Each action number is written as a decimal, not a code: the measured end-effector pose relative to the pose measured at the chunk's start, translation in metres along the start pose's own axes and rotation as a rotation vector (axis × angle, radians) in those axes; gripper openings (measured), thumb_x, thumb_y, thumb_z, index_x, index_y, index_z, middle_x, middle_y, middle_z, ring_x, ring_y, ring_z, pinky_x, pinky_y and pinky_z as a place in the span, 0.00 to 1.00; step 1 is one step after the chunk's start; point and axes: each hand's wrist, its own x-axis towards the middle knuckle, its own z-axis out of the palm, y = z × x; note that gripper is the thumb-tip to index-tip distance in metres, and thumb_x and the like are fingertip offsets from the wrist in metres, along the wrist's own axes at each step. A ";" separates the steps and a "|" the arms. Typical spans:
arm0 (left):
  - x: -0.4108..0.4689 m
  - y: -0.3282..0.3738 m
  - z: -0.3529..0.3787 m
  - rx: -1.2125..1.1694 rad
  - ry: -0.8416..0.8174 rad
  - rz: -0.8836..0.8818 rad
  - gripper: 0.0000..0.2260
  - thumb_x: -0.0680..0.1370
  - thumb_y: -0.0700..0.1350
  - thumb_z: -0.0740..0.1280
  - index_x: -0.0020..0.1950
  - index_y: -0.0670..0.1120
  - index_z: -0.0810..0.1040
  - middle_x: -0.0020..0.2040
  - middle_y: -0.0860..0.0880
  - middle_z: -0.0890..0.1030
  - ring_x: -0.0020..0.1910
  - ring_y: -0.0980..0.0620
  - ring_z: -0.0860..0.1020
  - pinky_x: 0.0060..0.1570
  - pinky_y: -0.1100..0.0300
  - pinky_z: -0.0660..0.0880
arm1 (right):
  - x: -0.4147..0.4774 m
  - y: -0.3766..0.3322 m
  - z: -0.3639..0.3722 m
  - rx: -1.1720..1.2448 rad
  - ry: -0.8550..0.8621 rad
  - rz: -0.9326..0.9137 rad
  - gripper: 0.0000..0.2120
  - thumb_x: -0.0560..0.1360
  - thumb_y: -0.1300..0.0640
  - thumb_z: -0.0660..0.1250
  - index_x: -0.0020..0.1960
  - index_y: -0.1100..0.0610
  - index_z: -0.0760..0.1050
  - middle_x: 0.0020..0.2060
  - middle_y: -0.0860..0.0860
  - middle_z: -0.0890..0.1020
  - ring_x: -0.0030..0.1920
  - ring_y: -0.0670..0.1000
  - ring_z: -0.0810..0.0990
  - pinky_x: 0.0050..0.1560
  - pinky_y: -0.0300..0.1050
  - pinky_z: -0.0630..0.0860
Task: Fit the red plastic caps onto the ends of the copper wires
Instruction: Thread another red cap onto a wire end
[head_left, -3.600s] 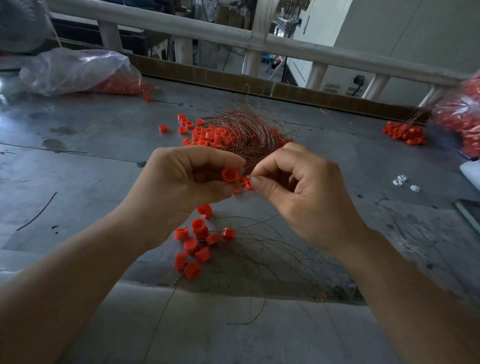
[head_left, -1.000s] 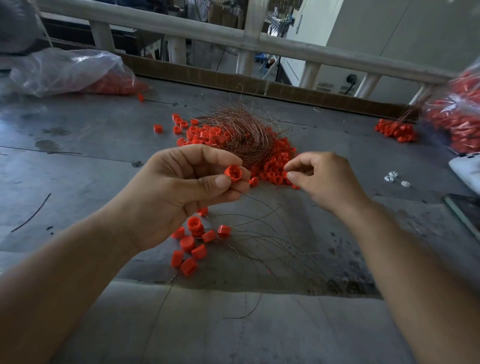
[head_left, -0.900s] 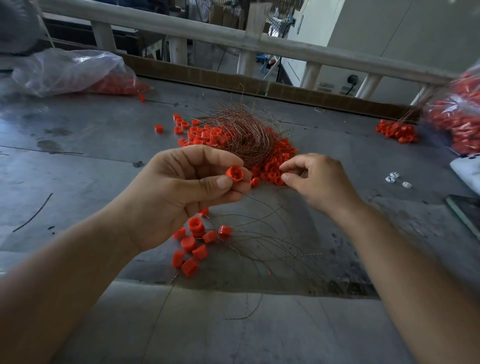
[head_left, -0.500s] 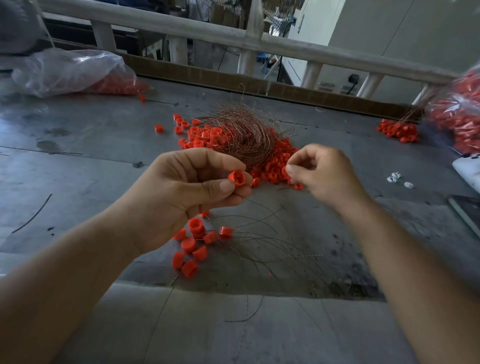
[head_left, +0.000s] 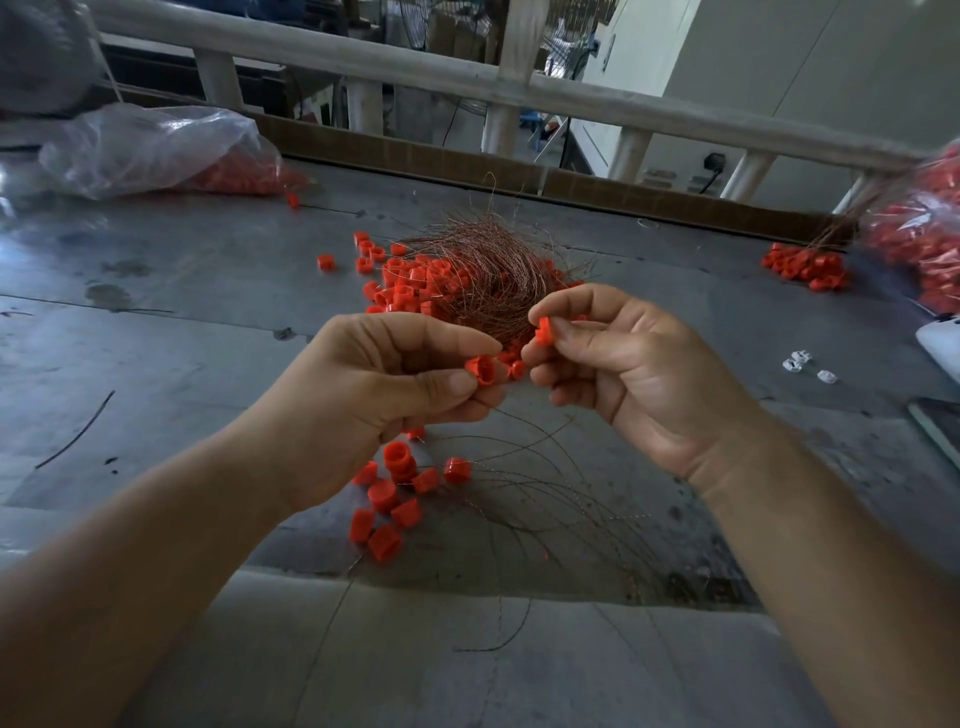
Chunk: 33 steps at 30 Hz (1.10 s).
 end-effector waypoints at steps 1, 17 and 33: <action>0.000 0.000 0.000 0.000 0.000 0.000 0.11 0.61 0.38 0.68 0.40 0.46 0.85 0.39 0.45 0.84 0.39 0.51 0.83 0.37 0.65 0.78 | 0.000 0.001 0.000 0.004 0.000 -0.005 0.06 0.64 0.59 0.64 0.41 0.57 0.76 0.30 0.51 0.81 0.29 0.45 0.79 0.28 0.35 0.75; 0.000 0.002 0.004 0.061 0.118 -0.004 0.09 0.60 0.37 0.68 0.37 0.43 0.82 0.34 0.45 0.83 0.33 0.52 0.82 0.33 0.66 0.78 | -0.008 0.014 0.022 -0.634 0.081 -0.463 0.12 0.66 0.64 0.73 0.43 0.48 0.78 0.38 0.44 0.82 0.39 0.42 0.82 0.42 0.34 0.77; 0.001 -0.001 0.004 0.136 0.127 -0.032 0.09 0.60 0.39 0.68 0.37 0.46 0.83 0.34 0.43 0.84 0.32 0.51 0.82 0.32 0.67 0.77 | -0.007 0.020 0.025 -0.731 0.161 -0.531 0.11 0.64 0.64 0.74 0.46 0.59 0.82 0.37 0.41 0.80 0.41 0.42 0.81 0.43 0.31 0.77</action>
